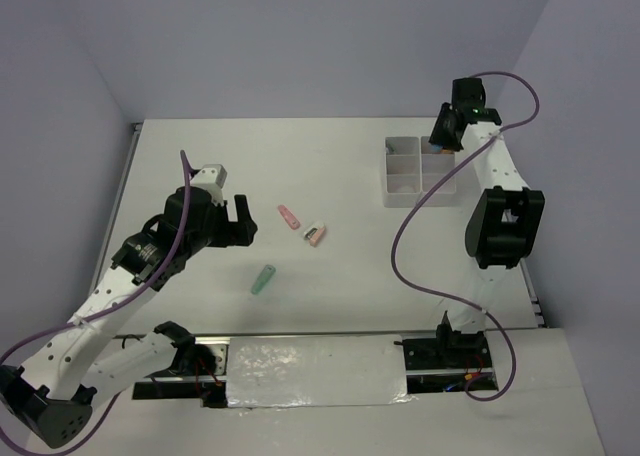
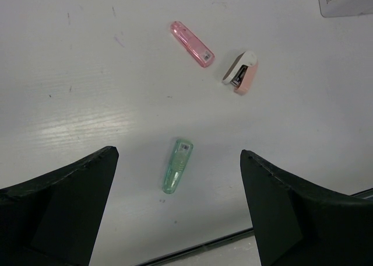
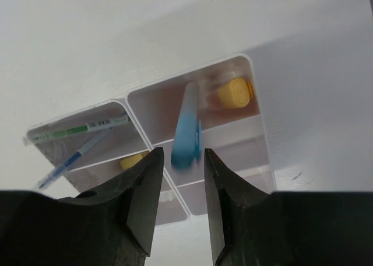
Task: Sort the stationery into containers
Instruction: Place the pen in the storage box.
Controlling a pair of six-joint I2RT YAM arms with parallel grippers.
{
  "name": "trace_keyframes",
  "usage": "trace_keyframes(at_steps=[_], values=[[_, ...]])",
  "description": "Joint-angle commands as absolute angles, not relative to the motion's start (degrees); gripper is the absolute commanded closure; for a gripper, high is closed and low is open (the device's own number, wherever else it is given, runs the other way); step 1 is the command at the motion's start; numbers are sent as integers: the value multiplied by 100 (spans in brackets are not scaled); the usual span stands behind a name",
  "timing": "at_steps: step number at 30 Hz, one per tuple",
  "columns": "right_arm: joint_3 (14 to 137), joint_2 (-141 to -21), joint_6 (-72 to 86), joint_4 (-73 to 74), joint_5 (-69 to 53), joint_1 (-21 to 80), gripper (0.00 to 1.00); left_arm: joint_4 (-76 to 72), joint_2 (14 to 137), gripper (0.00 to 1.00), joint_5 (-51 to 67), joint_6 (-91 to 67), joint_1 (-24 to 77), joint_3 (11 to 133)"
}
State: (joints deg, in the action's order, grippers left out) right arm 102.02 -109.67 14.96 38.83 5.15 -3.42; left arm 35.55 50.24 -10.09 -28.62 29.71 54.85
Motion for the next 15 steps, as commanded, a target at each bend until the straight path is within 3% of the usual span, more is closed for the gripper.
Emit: trace_keyframes(at_steps=[1, 3, 5, 10, 15], values=[[10564, -11004, 1477, 3946, 457, -378, 57, 3357, 4975, 1, -888, -2760, 2971, 5475], [10678, -11013, 1477, 4051, 483, -378, 52, 3366, 4975, 1, -888, -2768, 2971, 5467], [10793, -10978, 1459, 4113, 492, -378, 38, 3366, 4975, 1, -888, -2769, 2971, 5467], [10540, -10496, 1512, 4043, 194, -343, 38, 3384, 4992, 1, -993, -2830, 2979, 5467], [9409, -8994, 1214, 3473, -34, 534, 37, 3550, 5080, 1, -1353, -3075, 2971, 5528]])
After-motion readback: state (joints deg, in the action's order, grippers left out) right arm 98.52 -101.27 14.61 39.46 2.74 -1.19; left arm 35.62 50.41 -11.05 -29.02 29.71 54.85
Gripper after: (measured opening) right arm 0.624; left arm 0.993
